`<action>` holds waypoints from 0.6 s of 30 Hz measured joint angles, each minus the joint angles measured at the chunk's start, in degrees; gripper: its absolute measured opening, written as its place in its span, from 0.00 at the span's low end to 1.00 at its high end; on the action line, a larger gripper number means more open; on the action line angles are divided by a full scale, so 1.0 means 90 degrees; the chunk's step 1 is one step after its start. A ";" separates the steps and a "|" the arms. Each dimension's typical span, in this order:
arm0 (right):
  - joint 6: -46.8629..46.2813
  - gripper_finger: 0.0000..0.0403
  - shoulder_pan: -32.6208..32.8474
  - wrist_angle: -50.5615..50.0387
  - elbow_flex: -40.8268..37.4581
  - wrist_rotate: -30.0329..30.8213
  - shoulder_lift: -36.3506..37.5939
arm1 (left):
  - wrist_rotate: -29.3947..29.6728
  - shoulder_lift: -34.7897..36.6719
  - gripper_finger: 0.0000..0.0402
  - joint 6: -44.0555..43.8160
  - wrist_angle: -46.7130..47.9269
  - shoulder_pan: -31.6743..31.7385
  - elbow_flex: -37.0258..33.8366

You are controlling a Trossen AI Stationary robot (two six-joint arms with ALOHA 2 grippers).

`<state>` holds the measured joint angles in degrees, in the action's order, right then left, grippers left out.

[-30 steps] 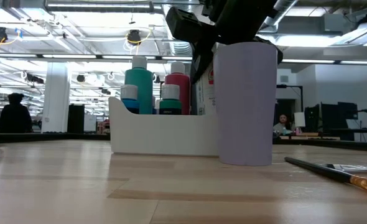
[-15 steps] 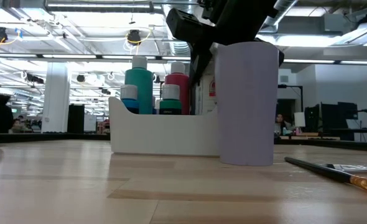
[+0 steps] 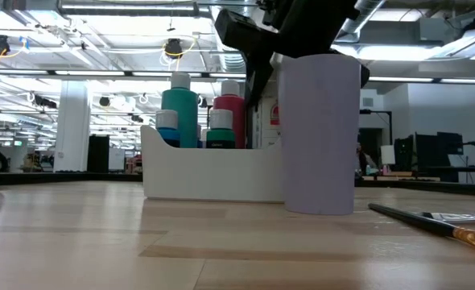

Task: Pick & Place Paint Supplies
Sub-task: Put the white paint bottle into the white bin, then adjust the white bin

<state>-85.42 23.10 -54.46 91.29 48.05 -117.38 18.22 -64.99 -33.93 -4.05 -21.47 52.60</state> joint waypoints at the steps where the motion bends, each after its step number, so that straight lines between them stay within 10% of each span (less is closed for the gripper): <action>1: -0.0001 0.64 0.0000 -0.0052 0.0058 -0.0021 0.0000 | 0.0000 0.0000 0.62 0.0000 0.0000 0.0000 0.0000; 18: 0.1103 0.64 0.0006 -0.1328 0.1664 0.0047 0.0000 | 0.0007 0.0000 0.62 0.0058 -0.0002 0.0000 0.0000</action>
<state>-75.49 23.16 -66.41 106.27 48.47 -117.38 18.28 -64.99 -33.41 -4.08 -21.47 52.60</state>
